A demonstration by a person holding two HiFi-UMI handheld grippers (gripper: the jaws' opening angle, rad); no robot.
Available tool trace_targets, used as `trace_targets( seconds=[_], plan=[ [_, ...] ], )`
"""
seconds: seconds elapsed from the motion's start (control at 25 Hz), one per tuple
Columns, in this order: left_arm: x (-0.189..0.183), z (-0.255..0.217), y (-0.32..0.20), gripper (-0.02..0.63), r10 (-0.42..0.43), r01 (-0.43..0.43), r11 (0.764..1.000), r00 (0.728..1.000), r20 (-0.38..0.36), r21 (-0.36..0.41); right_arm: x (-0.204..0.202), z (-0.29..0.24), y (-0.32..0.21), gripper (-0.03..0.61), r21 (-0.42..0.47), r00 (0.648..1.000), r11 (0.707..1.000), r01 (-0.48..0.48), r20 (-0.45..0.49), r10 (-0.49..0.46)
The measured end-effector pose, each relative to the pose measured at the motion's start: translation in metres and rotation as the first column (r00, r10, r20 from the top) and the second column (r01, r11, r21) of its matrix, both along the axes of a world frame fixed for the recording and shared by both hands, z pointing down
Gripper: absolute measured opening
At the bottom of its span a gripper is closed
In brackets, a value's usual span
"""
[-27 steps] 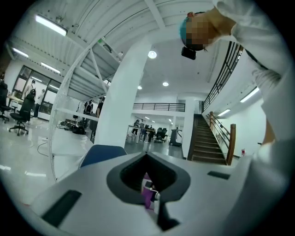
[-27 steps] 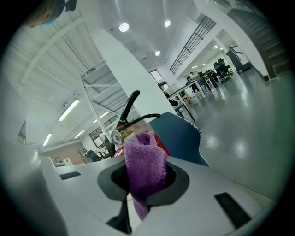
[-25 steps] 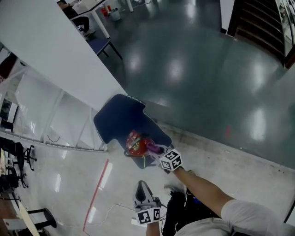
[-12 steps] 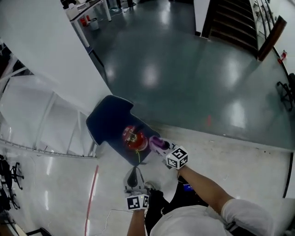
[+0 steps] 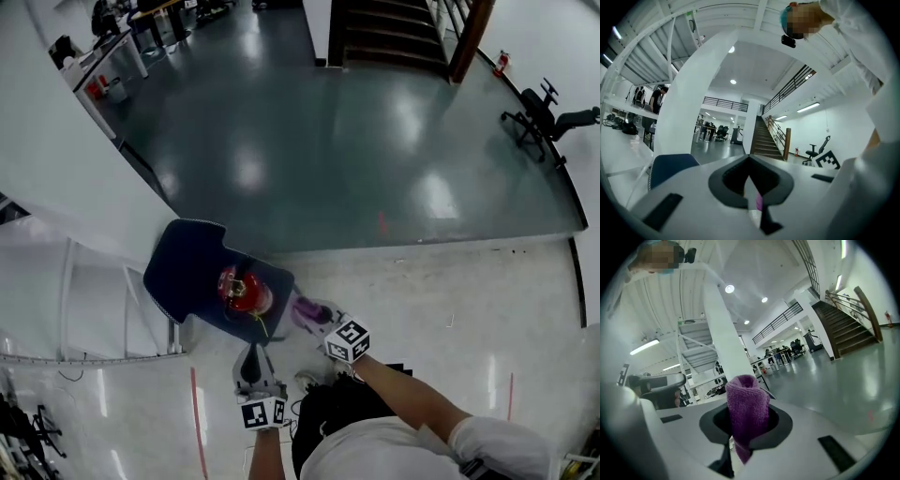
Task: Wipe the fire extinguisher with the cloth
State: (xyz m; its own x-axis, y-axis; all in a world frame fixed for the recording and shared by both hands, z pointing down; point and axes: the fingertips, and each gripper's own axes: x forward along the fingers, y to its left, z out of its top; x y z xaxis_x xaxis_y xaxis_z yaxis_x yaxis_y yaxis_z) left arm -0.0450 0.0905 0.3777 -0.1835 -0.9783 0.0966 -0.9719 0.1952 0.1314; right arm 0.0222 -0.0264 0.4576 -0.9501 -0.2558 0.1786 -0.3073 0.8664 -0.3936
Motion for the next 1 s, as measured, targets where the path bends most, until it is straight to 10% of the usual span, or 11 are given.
trace_targets(
  seconds=[0.36,1.0],
  plan=[
    [0.012,0.048,-0.013,0.005,0.002,-0.003,0.998,1.000,-0.019,-0.058,0.010,0.044,0.009,0.057,-0.036,0.997,0.997,-0.071,-0.015,0.071],
    [-0.037,0.171,-0.021,0.005,0.195,-0.195,0.981,0.978,-0.077,0.010,-0.063,0.281,-0.001,0.057,-0.138,0.952,0.945,-0.296,-0.122,0.280]
  ],
)
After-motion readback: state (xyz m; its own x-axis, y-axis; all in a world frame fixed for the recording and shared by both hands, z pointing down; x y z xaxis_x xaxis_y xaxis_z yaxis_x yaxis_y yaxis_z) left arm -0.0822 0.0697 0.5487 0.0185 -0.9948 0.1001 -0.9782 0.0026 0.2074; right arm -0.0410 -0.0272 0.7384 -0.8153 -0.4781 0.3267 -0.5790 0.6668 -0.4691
